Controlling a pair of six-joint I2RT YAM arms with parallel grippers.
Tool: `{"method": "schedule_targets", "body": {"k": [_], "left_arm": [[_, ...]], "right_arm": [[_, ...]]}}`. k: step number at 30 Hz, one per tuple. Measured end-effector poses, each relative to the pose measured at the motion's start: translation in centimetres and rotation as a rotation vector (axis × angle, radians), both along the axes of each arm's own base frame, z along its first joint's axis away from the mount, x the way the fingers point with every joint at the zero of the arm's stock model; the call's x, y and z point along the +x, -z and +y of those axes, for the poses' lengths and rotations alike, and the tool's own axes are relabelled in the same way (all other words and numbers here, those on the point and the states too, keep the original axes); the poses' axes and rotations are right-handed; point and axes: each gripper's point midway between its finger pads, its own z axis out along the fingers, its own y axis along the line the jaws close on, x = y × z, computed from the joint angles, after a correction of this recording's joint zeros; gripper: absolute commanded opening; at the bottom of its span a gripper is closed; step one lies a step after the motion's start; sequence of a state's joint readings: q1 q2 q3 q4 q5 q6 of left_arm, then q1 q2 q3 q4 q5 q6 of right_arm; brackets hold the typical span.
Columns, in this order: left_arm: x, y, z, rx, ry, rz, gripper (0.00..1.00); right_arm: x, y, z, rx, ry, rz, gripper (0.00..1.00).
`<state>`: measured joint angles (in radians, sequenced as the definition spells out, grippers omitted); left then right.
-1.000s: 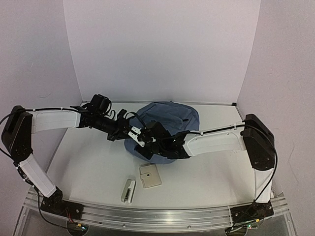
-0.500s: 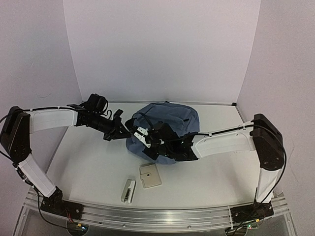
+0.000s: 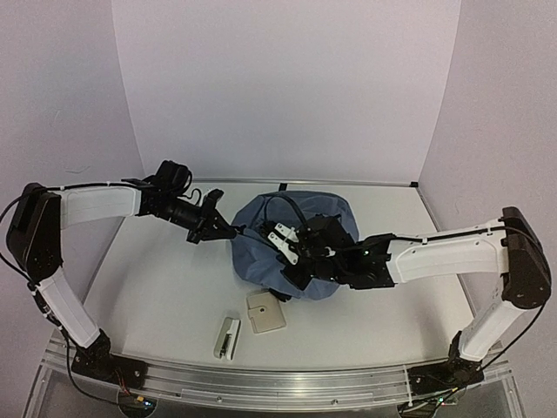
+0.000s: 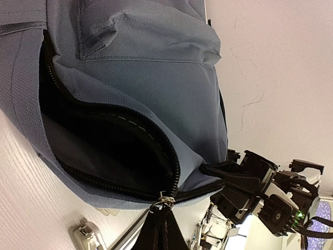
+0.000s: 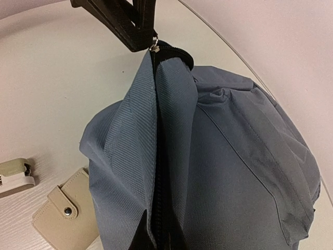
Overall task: Pack the student bag
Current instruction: Zip the student bag at the center of the board.
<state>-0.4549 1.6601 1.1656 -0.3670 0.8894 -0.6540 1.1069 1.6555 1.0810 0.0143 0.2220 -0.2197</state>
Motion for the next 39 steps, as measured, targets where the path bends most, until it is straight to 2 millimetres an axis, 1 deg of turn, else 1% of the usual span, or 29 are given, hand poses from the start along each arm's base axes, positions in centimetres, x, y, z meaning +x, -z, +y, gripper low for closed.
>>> {"method": "schedule_targets", "body": {"k": [5, 7, 9, 10, 11, 13, 14, 17, 19, 21, 24, 27, 29, 32, 34, 36, 39], "left_arm": [[-0.5, 0.4, -0.4, -0.021, 0.033, 0.029, 0.0], [-0.7, 0.7, -0.6, -0.033, 0.049, 0.046, 0.0], [-0.7, 1.1, -0.8, -0.037, 0.056, 0.053, 0.0], [-0.4, 1.5, -0.7, -0.027, 0.042, 0.044, 0.0], [0.1, 1.9, -0.4, -0.019, 0.024, 0.036, 0.0], [0.5, 2.6, 0.0, -0.003, -0.001, 0.022, 0.0], [0.6, 2.9, 0.1, 0.004, -0.007, 0.014, 0.0], [0.0, 3.0, -1.0, 0.002, 0.017, -0.014, 0.0], [-0.8, 3.1, -1.9, -0.006, 0.043, -0.029, 0.0], [-1.6, 3.6, -2.5, -0.004, 0.059, -0.03, 0.0], [-2.1, 4.5, -2.3, 0.009, 0.054, -0.014, 0.0], [-2.1, 4.8, -2.0, 0.019, 0.039, -0.008, 0.0], [-1.9, 4.7, -1.8, 0.028, 0.026, -0.021, 0.0], [-1.5, 3.9, -1.4, 0.04, -0.001, -0.053, 0.0], [-1.2, 3.3, -1.0, 0.043, -0.021, -0.072, 0.0], [-0.9, 3.1, -0.4, 0.05, -0.042, -0.077, 0.0], [-0.6, 3.6, 0.5, 0.065, -0.067, -0.064, 0.0]], "right_arm": [[-0.7, -0.1, -1.0, 0.023, 0.019, 0.026, 0.0], [-1.0, -0.2, -1.4, 0.032, 0.03, 0.039, 0.17], [-1.3, -0.3, -1.9, 0.042, 0.047, 0.059, 0.37], [-1.6, -0.2, -2.5, 0.035, 0.058, 0.073, 0.46], [-2.0, -0.3, -3.3, 0.028, 0.065, 0.084, 0.52], [-2.8, -1.0, -4.6, 0.032, 0.074, 0.1, 0.6], [-3.0, -1.6, -4.8, 0.048, 0.078, 0.103, 0.63], [-3.2, -3.3, -4.9, 0.099, 0.08, 0.102, 0.69], [-3.1, -4.0, -4.3, 0.122, 0.073, 0.105, 0.7], [-3.0, -4.8, -3.6, 0.147, 0.065, 0.109, 0.7], [-2.1, -6.1, -1.3, 0.196, 0.066, 0.109, 0.69], [-0.7, -6.3, 1.8, 0.223, 0.07, 0.118, 0.69], [0.0, -5.6, 3.5, 0.225, 0.07, 0.128, 0.7], [0.8, -3.4, 5.4, 0.199, 0.075, 0.147, 0.7], [1.2, -1.5, 6.1, 0.169, 0.078, 0.162, 0.7], [1.4, 0.3, 6.7, 0.137, 0.081, 0.175, 0.7], [1.8, 2.0, 7.5, 0.107, 0.085, 0.184, 0.7]]}}
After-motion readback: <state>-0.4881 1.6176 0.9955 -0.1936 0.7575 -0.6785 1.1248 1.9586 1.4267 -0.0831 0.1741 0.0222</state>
